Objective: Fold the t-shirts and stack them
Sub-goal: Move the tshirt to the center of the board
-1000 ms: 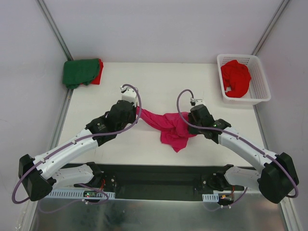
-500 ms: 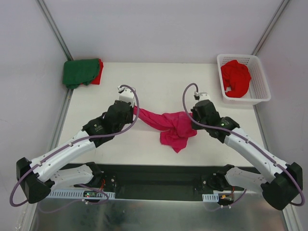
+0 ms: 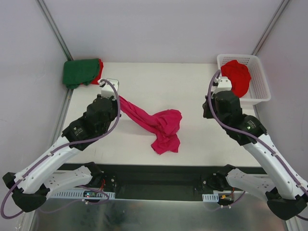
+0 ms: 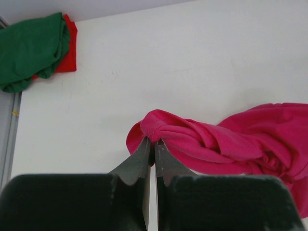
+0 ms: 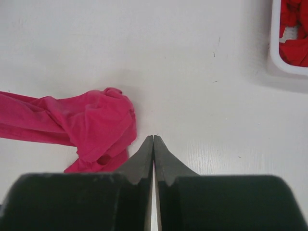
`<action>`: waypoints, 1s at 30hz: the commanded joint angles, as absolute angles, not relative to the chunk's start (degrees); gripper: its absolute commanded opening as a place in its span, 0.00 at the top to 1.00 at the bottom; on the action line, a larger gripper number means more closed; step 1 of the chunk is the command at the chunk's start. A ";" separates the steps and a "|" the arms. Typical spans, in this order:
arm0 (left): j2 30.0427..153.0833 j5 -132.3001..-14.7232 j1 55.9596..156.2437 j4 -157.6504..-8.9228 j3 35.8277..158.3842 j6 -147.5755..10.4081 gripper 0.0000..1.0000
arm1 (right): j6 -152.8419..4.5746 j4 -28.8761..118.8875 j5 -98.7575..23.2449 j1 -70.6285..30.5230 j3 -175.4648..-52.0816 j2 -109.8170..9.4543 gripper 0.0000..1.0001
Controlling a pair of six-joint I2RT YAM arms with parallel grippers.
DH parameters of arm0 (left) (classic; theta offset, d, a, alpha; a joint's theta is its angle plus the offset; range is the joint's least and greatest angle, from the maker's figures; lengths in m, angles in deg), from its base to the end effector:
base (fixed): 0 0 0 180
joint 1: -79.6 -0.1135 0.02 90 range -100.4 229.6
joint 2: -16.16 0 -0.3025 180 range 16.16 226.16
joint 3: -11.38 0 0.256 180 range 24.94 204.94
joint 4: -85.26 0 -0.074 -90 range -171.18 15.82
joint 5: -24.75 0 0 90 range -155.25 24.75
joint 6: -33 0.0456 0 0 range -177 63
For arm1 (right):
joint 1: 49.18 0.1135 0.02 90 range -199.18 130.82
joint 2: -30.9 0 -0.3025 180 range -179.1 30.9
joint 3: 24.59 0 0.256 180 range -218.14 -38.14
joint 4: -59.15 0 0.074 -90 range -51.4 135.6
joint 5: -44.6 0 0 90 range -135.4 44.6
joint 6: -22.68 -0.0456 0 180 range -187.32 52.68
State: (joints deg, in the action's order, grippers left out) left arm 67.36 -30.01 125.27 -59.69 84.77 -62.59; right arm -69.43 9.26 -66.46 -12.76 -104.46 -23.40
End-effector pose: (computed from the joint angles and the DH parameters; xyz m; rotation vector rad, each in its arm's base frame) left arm 0.1418 -0.1075 0.4212 0.1782 1.7456 -0.0996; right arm 0.1551 0.0940 0.4216 -0.3520 1.9342 0.0732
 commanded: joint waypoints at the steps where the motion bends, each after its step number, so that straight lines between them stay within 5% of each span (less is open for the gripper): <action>1: 65.99 -26.49 124.08 -58.95 87.25 -59.99 1.00 | -67.76 6.31 -67.65 -12.62 -106.88 -23.41 0.89; 2: 66.16 -27.19 124.07 -58.86 86.64 -60.34 1.00 | -68.02 6.58 -67.11 -12.62 -105.91 -23.59 0.67; 3: 66.25 -27.54 124.07 -58.86 86.20 -61.30 1.00 | -68.63 7.10 -66.41 -12.53 -104.51 -23.68 0.59; 8: 67.22 -29.57 124.07 -58.77 84.27 -63.86 1.00 | -74.51 15.62 -60.00 -12.53 -94.33 -23.85 0.34; 30: 68.54 -31.50 124.07 -58.95 82.24 -66.32 1.00 | -86.30 45.33 -35.83 -12.97 -86.22 -39.85 0.28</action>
State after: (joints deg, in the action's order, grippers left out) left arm 68.95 -31.58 124.51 -57.94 82.41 -65.39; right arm -82.87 37.92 -40.75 -12.71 -87.28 -37.57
